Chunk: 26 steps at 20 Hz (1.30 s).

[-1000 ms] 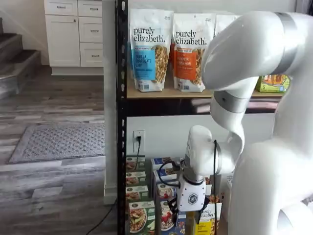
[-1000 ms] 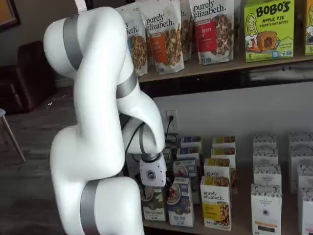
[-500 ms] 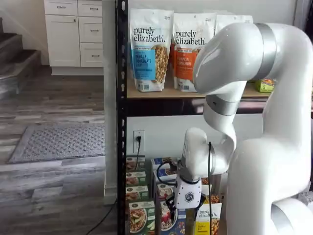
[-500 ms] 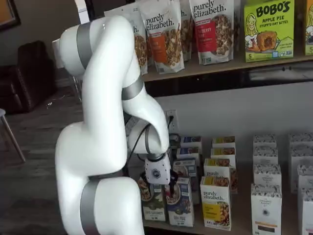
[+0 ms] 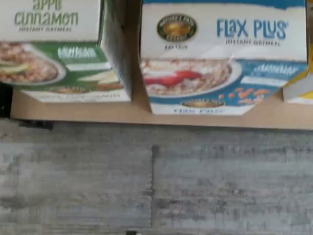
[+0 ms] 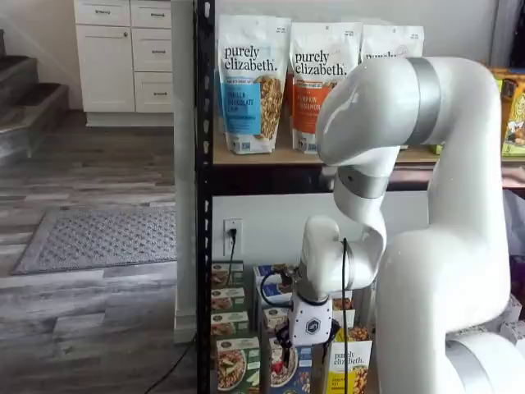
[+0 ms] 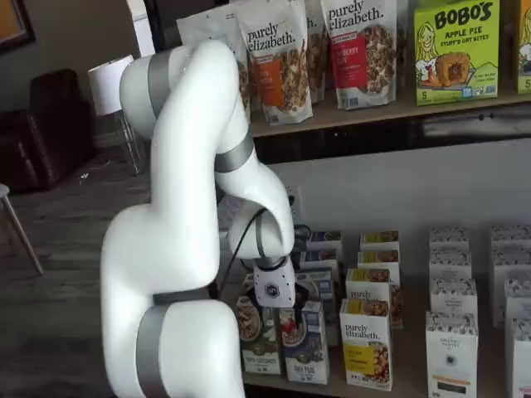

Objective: Pick up the blue and white box that is on the bottom shelf, the second box from the left

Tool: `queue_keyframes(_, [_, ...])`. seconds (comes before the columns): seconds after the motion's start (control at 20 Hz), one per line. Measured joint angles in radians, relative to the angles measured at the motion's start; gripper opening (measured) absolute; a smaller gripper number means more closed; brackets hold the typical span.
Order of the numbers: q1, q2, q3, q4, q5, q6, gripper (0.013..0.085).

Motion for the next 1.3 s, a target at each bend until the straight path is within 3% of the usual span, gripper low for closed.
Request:
queue_keyframes(0.2, [-0.015,0.066,-0.07,-0.028,-0.009,0.012,0.085])
queue_keyframes(0.8, [-0.03,0.203,-0.209,0.022,-0.06,-0.054,0.085])
queue_keyframes(1.3, [-0.038,0.247,-0.266,-0.005,-0.066,-0.036,0.085])
